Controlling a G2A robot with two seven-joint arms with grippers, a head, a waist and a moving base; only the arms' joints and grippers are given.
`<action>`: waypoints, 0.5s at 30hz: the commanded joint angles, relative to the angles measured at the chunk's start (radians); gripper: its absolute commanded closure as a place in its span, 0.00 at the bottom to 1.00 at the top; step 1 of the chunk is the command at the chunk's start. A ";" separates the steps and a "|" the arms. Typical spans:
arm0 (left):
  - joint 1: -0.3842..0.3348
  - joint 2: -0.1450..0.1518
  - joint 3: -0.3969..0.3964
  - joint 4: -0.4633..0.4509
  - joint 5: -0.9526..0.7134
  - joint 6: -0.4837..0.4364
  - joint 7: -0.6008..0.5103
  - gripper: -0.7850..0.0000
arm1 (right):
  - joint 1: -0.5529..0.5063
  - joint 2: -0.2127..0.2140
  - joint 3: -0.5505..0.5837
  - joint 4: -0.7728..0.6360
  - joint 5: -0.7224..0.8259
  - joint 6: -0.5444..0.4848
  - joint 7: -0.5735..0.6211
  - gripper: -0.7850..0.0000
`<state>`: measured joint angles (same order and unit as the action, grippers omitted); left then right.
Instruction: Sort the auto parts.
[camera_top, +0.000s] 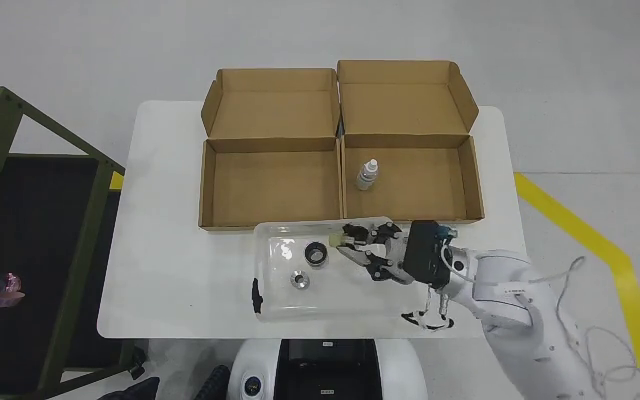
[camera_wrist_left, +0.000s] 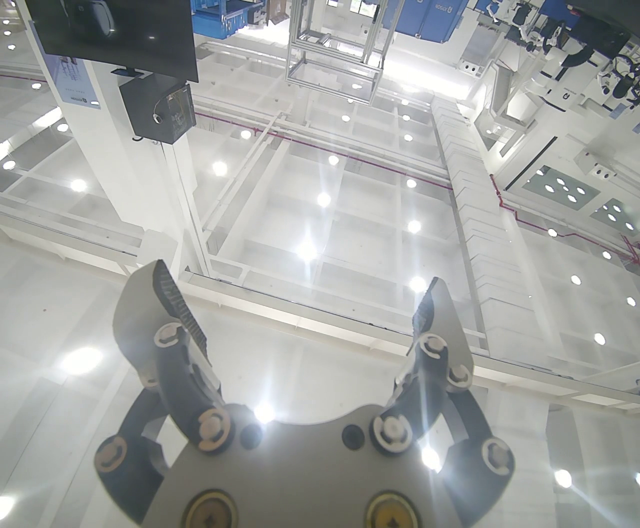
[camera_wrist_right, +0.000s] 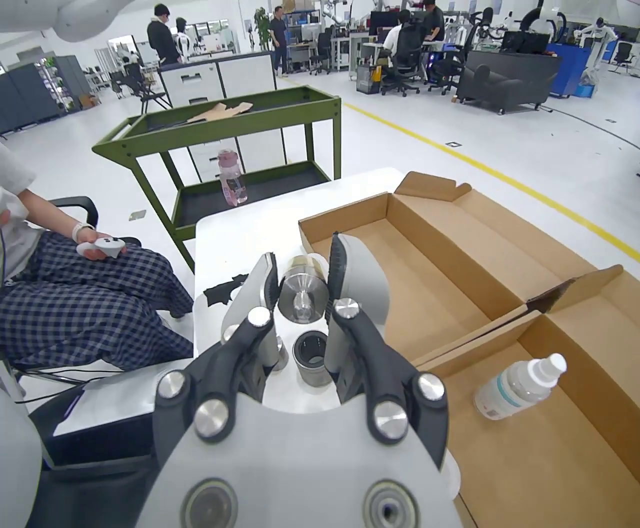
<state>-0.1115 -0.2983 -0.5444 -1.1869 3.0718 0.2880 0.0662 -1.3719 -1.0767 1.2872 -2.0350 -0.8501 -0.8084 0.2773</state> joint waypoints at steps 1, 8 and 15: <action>0.000 0.000 0.000 0.000 0.000 0.000 0.000 0.00 | 0.013 0.001 -0.004 0.037 0.080 -0.032 -0.005 1.00; 0.000 0.000 0.000 0.000 0.000 0.000 0.000 0.00 | 0.070 0.006 -0.014 0.139 0.230 -0.070 0.052 1.00; 0.000 0.000 0.000 0.000 0.000 0.000 0.000 0.00 | 0.111 0.011 -0.043 0.213 0.391 -0.132 0.090 1.00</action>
<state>-0.1115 -0.2983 -0.5444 -1.1869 3.0718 0.2880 0.0662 -1.2666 -1.0660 1.2453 -1.8296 -0.4729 -0.9385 0.3604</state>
